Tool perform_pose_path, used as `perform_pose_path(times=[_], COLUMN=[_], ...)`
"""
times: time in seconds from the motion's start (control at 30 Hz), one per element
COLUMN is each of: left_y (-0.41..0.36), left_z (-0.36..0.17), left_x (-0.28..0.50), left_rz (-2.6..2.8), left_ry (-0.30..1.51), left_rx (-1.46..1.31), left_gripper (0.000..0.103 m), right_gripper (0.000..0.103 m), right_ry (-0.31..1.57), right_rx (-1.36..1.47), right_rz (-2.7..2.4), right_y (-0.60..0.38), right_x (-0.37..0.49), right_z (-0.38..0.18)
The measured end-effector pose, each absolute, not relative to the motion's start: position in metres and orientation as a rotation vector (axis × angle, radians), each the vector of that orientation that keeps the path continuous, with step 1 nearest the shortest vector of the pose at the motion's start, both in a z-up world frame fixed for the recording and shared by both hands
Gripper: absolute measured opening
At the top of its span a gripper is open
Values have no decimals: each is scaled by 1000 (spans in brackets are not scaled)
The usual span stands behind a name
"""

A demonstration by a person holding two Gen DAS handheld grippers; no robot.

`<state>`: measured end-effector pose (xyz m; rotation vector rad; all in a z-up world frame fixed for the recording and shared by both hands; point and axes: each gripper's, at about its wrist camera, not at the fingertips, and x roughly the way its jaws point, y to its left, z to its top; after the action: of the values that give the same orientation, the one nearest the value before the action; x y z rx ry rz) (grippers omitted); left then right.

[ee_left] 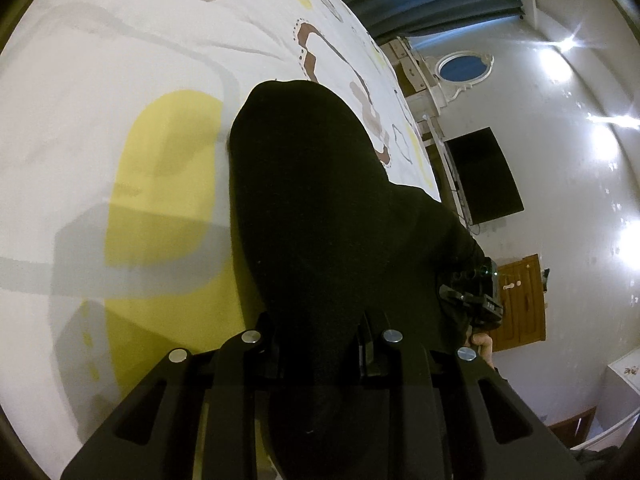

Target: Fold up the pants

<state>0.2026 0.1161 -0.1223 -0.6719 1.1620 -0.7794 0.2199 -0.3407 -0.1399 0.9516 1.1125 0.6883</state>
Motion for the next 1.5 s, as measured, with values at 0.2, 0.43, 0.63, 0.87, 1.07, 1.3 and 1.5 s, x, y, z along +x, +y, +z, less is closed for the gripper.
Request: perform_pose_path(times=[0.2, 0.43, 0.63, 0.87, 1.07, 1.3, 1.5], left_y=[123, 124, 123, 122, 119, 119, 119], left_z=[-124, -124, -123, -124, -125, -128, -131], left_x=[204, 206, 207, 207, 209, 210, 211], left_rz=[-785, -795, -797, -799, -811, -818, -831], left_ry=[1165, 1168, 1171, 1169, 1172, 1176, 1183], left_rx=[-675, -690, -693, -696, -718, -728, -742], left_gripper=[25, 25, 25, 28, 28, 29, 31], right_gripper=[38, 38, 38, 37, 37, 37, 37], right_ry=[1105, 1101, 1090, 1083, 1079, 1086, 1090], right_rx=[970, 985, 992, 1000, 1010, 1023, 1026], right_rz=[692, 697, 694, 693, 703, 711, 714], right_y=[-336, -337, -342, -344, -345, -347, -355], right_x=[228, 232, 230, 234, 235, 235, 233], right_z=[-143, -148, -150, -152, -155, -158, -161])
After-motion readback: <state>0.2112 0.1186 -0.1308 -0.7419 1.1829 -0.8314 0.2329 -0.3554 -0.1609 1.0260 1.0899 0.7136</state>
